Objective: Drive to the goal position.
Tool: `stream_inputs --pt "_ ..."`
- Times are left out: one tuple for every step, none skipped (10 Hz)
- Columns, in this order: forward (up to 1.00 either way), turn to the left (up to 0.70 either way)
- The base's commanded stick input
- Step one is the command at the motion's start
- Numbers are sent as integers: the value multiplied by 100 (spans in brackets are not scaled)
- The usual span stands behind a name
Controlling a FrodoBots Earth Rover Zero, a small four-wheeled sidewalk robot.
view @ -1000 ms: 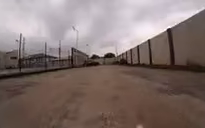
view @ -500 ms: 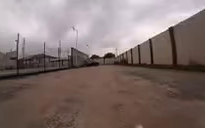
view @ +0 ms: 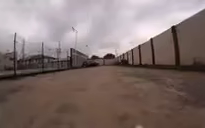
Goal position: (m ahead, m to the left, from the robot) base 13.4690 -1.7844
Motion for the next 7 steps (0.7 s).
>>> stream_inputs --pt "70 0" --pt "70 0" --pt "70 0" --pt "70 0" --pt "70 0" --pt "70 0" --pt "70 0"
